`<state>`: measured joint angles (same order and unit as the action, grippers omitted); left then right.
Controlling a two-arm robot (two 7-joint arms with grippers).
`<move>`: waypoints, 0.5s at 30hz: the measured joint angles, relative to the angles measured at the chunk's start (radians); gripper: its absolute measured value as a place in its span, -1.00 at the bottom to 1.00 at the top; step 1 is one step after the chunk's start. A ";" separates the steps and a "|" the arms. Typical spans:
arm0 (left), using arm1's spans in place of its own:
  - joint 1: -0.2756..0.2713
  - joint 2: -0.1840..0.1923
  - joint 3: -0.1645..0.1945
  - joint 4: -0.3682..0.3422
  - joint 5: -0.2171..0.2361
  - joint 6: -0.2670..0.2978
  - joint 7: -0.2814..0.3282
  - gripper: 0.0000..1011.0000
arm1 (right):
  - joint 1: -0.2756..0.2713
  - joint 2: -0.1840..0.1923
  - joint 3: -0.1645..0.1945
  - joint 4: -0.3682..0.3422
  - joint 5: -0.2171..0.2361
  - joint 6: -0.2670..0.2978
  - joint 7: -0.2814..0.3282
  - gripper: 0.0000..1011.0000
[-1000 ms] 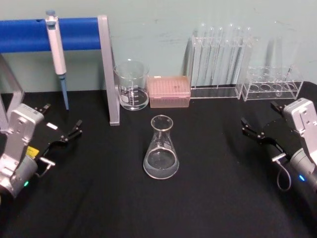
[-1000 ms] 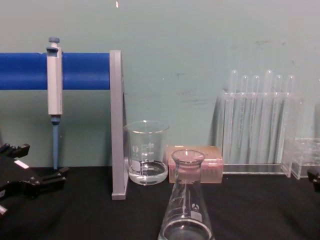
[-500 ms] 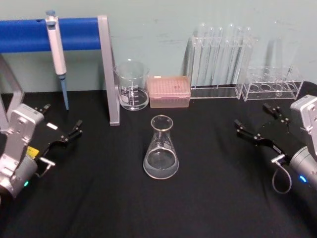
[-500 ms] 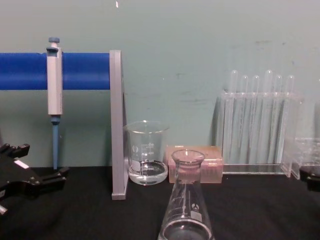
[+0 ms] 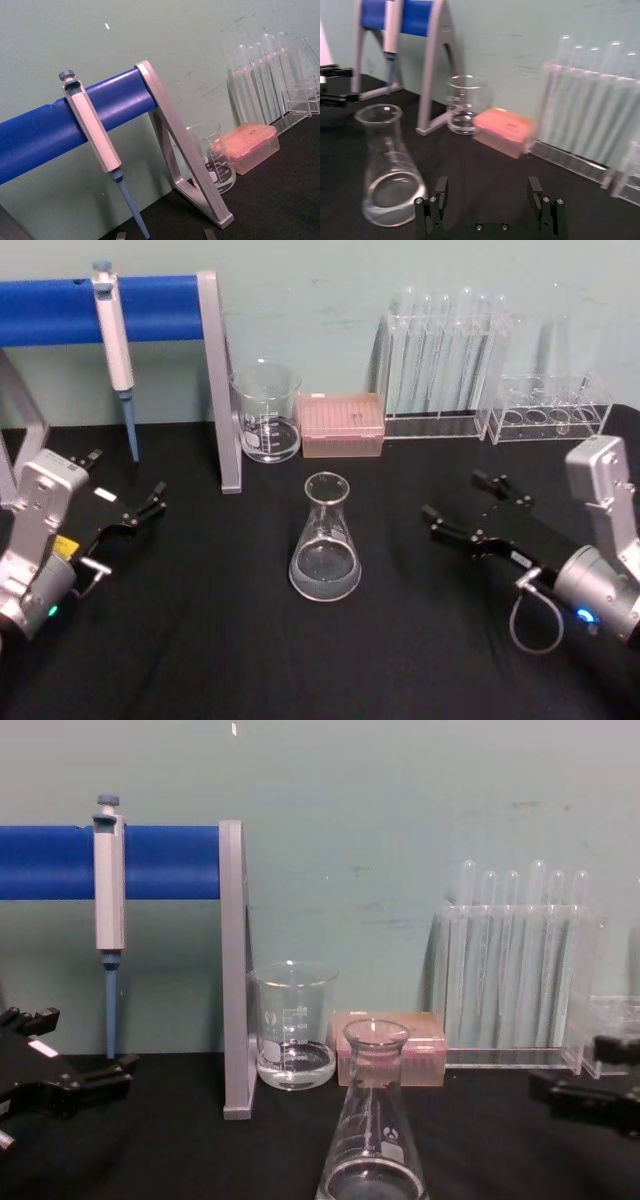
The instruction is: Grasp the erlenmeyer flask with one hand, shake it three times, then place it back.
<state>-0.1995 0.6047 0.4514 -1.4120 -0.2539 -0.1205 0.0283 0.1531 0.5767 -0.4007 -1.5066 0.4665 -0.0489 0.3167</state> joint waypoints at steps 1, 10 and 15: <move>0.000 0.000 0.000 0.000 0.000 0.000 0.000 0.98 | 0.001 -0.003 -0.003 0.000 0.000 0.003 0.008 0.98; 0.000 0.000 0.000 0.000 0.000 0.000 0.000 0.98 | 0.040 -0.055 -0.048 0.022 -0.021 0.022 0.081 0.98; 0.000 0.000 0.000 0.000 0.000 0.000 0.000 0.98 | 0.066 -0.083 -0.072 0.041 -0.040 0.024 0.120 0.98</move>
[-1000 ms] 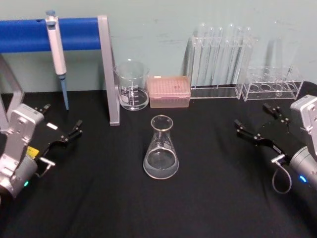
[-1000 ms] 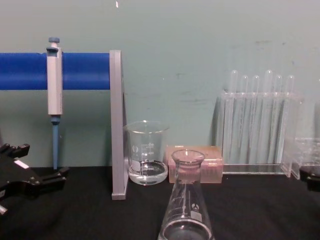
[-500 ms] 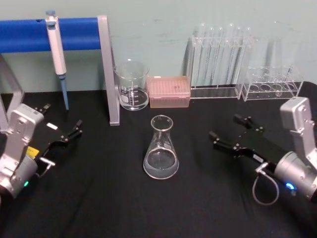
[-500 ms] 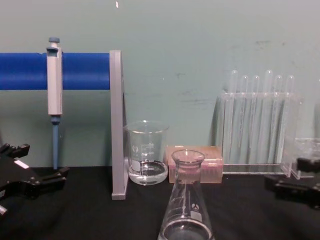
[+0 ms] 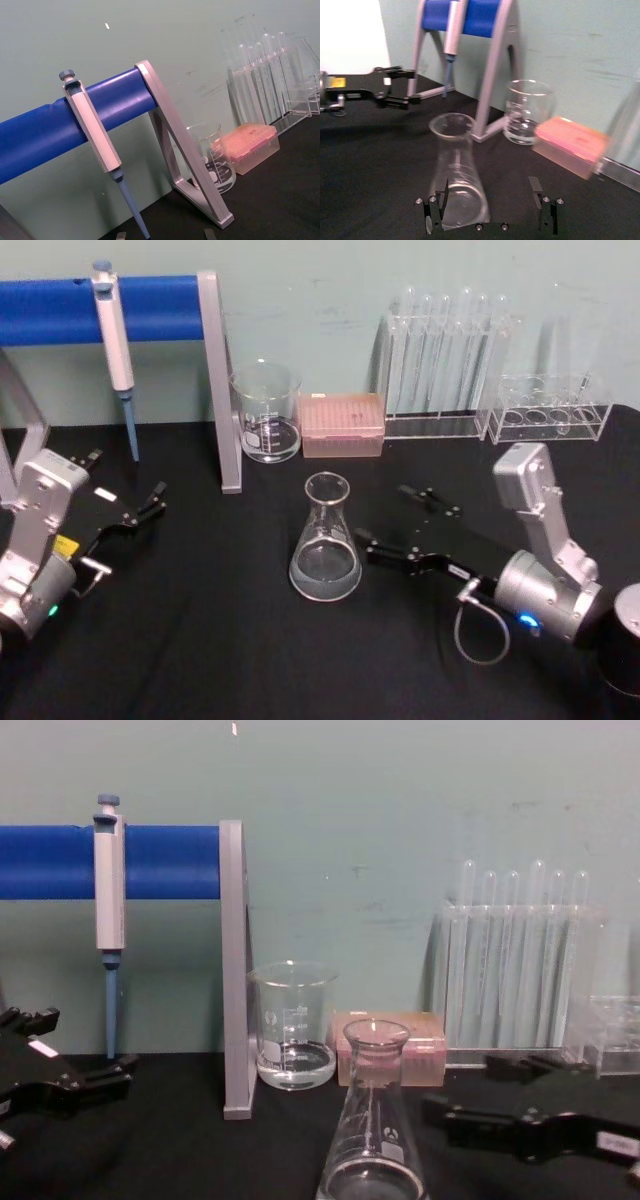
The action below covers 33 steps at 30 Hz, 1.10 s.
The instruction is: Grasp the erlenmeyer flask with one hand, shake it three times, then place it back.
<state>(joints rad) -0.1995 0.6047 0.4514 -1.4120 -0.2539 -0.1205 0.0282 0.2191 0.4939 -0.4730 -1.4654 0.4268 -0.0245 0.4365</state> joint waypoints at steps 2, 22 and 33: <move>0.000 0.000 0.000 0.000 0.000 0.000 0.000 0.98 | 0.012 -0.013 -0.011 0.009 -0.008 0.000 0.019 0.98; 0.000 0.000 0.000 0.000 0.000 0.000 0.000 0.98 | 0.115 -0.138 -0.056 0.143 -0.071 -0.030 0.096 0.98; 0.000 0.000 0.000 0.000 0.000 0.000 0.000 0.98 | 0.135 -0.176 -0.050 0.179 -0.097 -0.042 0.085 0.98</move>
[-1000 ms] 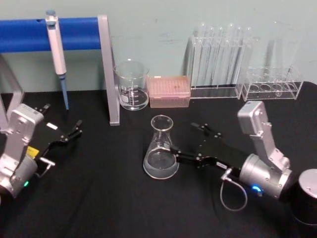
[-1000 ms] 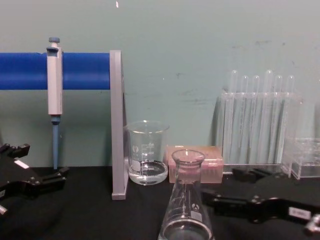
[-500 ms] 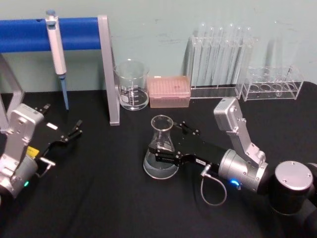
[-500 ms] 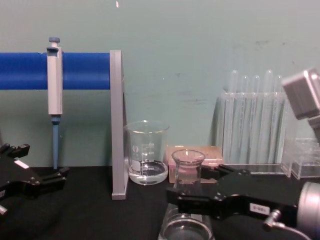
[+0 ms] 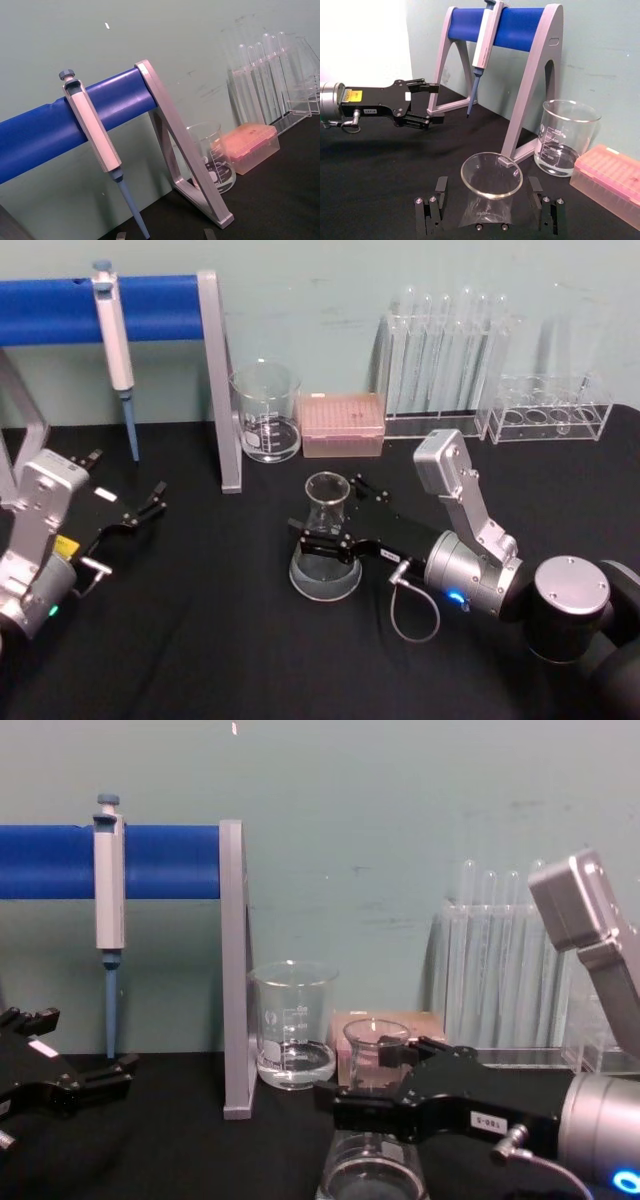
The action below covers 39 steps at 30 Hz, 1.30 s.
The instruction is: Grasp the erlenmeyer flask with one hand, shake it three times, then place it back.
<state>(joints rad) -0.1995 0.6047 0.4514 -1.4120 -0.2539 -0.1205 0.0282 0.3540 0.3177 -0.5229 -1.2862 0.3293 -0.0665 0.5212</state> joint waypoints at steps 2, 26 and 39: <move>0.000 0.000 0.000 0.000 0.000 0.000 0.000 0.98 | 0.001 -0.003 0.001 0.002 -0.002 0.000 -0.001 0.98; 0.000 0.000 0.000 0.000 0.000 0.000 0.000 0.98 | 0.006 -0.013 0.012 0.008 -0.015 -0.004 -0.007 0.87; 0.000 0.000 0.000 0.000 0.000 0.000 0.000 0.98 | 0.005 -0.013 0.012 0.008 -0.014 -0.004 -0.006 0.14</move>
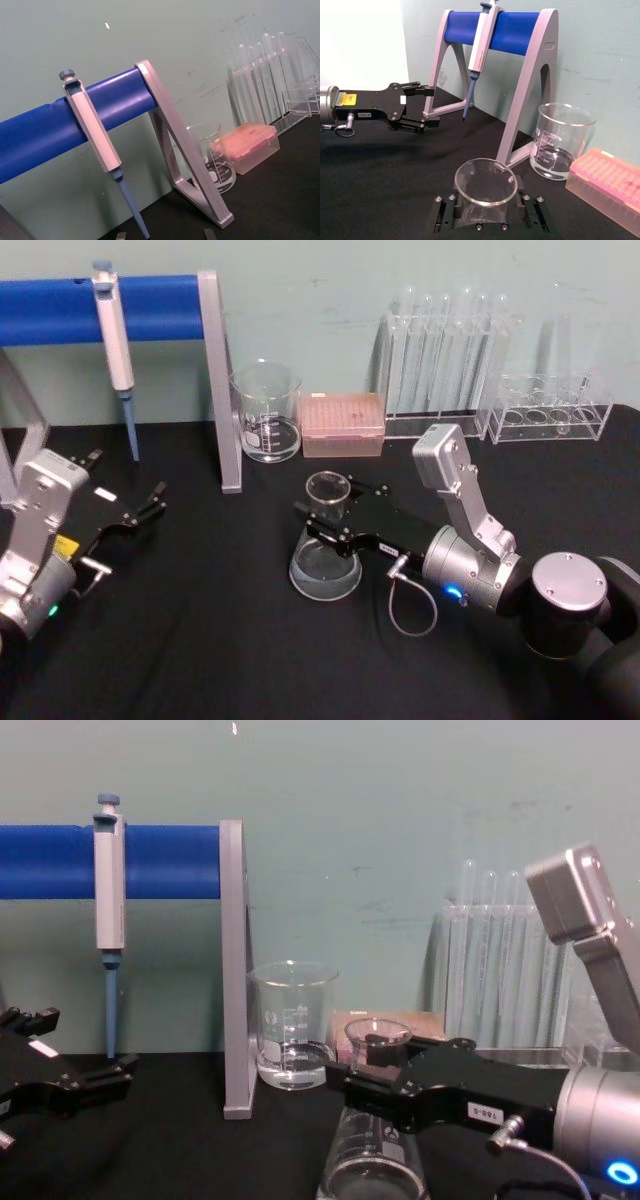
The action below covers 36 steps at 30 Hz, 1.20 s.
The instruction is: Grasp the erlenmeyer flask with one hand, shake it three times, then place it back.
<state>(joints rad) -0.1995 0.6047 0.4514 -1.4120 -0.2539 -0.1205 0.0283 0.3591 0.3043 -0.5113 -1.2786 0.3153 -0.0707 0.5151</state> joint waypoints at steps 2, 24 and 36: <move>0.000 0.000 0.000 0.000 0.000 0.000 0.000 0.98 | 0.000 0.000 0.000 0.000 0.000 0.000 0.000 0.06; 0.000 0.000 0.000 0.000 0.000 0.000 0.000 0.98 | -0.010 0.003 0.024 -0.053 -0.004 0.029 -0.038 -0.11; 0.000 0.000 0.000 0.000 0.000 0.000 0.000 0.98 | -0.030 0.015 0.090 -0.222 -0.017 0.129 -0.138 -0.11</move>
<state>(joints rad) -0.1995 0.6047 0.4514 -1.4120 -0.2539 -0.1205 0.0283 0.3295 0.3190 -0.4211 -1.5009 0.2978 0.0588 0.3773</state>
